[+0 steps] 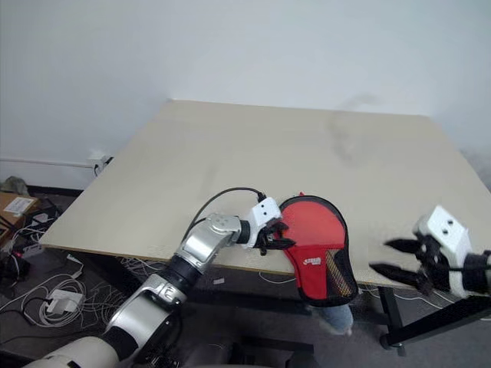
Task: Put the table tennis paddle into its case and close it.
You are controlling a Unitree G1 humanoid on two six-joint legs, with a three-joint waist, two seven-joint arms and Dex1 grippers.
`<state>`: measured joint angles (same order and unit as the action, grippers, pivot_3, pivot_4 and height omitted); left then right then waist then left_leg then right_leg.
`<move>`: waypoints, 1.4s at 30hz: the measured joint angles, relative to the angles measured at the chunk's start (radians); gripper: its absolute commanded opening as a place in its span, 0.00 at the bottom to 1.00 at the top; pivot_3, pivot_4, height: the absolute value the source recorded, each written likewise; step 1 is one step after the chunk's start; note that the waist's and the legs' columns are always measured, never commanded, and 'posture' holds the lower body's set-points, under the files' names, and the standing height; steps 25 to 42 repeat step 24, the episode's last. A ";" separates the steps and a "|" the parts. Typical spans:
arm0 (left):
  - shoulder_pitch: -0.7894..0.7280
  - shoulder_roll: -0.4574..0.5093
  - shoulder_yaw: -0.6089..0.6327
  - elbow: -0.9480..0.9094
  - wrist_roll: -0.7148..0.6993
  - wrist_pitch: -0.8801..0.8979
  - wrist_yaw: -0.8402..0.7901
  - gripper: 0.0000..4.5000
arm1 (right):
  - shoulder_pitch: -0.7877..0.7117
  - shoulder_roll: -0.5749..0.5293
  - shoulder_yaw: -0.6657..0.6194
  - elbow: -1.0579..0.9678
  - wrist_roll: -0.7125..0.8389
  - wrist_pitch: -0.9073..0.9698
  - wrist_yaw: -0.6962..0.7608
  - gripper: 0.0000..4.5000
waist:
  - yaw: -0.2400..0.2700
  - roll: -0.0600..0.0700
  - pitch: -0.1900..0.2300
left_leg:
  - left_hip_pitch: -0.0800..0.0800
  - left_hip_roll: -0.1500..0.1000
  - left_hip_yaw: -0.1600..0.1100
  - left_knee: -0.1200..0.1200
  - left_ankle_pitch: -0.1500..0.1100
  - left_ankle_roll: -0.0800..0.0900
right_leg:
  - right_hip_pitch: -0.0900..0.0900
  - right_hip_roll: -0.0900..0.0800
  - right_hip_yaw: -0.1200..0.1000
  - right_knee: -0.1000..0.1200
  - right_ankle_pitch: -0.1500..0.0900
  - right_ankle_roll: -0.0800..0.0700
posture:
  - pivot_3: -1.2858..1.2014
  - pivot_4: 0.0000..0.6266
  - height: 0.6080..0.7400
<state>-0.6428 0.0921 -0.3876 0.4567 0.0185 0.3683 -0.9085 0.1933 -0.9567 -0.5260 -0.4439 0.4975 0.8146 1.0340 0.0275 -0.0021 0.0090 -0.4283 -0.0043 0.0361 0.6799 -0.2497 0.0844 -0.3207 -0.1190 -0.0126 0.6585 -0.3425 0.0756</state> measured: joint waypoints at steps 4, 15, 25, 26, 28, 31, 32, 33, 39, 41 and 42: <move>0.022 0.110 0.044 -0.106 -0.063 0.069 -0.088 0.55 | -0.134 0.122 0.121 0.049 -0.034 0.013 -0.182 0.73 | 0.000 0.002 -0.001 | -0.001 0.000 0.001 -0.001 0.000 0.000 | -0.002 0.000 0.000 0.001 0.000 0.000 | 0.52 0.00 0.81; 0.089 0.291 0.131 -0.377 -0.140 0.268 -0.095 0.55 | -0.356 0.453 0.257 0.277 -0.188 -0.149 -0.593 0.73 | -0.004 0.005 -0.001 | 0.000 -0.003 0.000 -0.002 0.001 0.000 | -0.002 0.002 0.000 0.003 0.000 0.001 | 0.52 0.00 0.81; 0.287 0.399 0.212 -0.473 -0.194 0.379 -0.028 0.55 | -0.433 0.463 0.268 0.414 -0.215 -0.193 -0.640 0.73 | -0.019 0.006 -0.001 | 0.001 -0.003 -0.002 -0.003 0.002 -0.002 | -0.003 0.003 0.000 0.004 0.000 0.001 | 0.52 0.00 0.81; 0.287 0.399 0.212 -0.473 -0.194 0.379 -0.028 0.55 | -0.433 0.463 0.268 0.414 -0.215 -0.193 -0.640 0.73 | -0.019 0.006 -0.001 | 0.001 -0.003 -0.002 -0.003 0.002 -0.002 | -0.003 0.003 0.000 0.004 0.000 0.001 | 0.52 0.00 0.81; 0.287 0.399 0.212 -0.473 -0.194 0.379 -0.028 0.55 | -0.433 0.463 0.268 0.414 -0.215 -0.193 -0.640 0.73 | -0.019 0.006 -0.001 | 0.001 -0.003 -0.002 -0.003 0.002 -0.002 | -0.003 0.003 0.000 0.004 0.000 0.001 | 0.52 0.00 0.81; 0.287 0.399 0.212 -0.473 -0.194 0.379 -0.028 0.55 | -0.433 0.463 0.268 0.414 -0.215 -0.193 -0.640 0.73 | -0.019 0.006 -0.001 | 0.001 -0.003 -0.002 -0.003 0.002 -0.002 | -0.003 0.003 0.000 0.004 0.000 0.001 | 0.52 0.00 0.81; 0.287 0.399 0.212 -0.473 -0.194 0.379 -0.028 0.55 | -0.433 0.463 0.268 0.414 -0.215 -0.193 -0.640 0.73 | -0.019 0.006 -0.001 | 0.001 -0.003 -0.002 -0.003 0.002 -0.002 | -0.003 0.003 0.000 0.004 0.000 0.001 | 0.52 0.00 0.81; 0.287 0.399 0.212 -0.473 -0.194 0.379 -0.028 0.55 | -0.433 0.463 0.268 0.414 -0.215 -0.193 -0.640 0.73 | -0.019 0.006 -0.001 | 0.001 -0.003 -0.002 -0.003 0.002 -0.002 | -0.003 0.003 0.000 0.004 0.000 0.001 | 0.52 0.00 0.81; 0.287 0.399 0.212 -0.473 -0.194 0.379 -0.028 0.55 | -0.433 0.463 0.268 0.414 -0.215 -0.193 -0.640 0.73 | -0.019 0.006 -0.001 | 0.001 -0.003 -0.002 -0.003 0.002 -0.002 | -0.003 0.003 0.000 0.004 0.000 0.001 | 0.52 0.00 0.81; 0.287 0.399 0.212 -0.473 -0.194 0.379 -0.028 0.55 | -0.433 0.463 0.268 0.414 -0.215 -0.193 -0.640 0.73 | -0.019 0.006 -0.001 | 0.001 -0.003 -0.002 -0.003 0.002 -0.002 | -0.003 0.003 0.000 0.004 0.000 0.001 | 0.52 0.00 0.81; 0.287 0.399 0.212 -0.473 -0.194 0.379 -0.028 0.55 | -0.433 0.463 0.268 0.414 -0.215 -0.193 -0.640 0.73 | -0.019 0.006 -0.001 | 0.001 -0.003 -0.002 -0.003 0.002 -0.002 | -0.003 0.003 0.000 0.004 0.000 0.001 | 0.52 0.00 0.81</move>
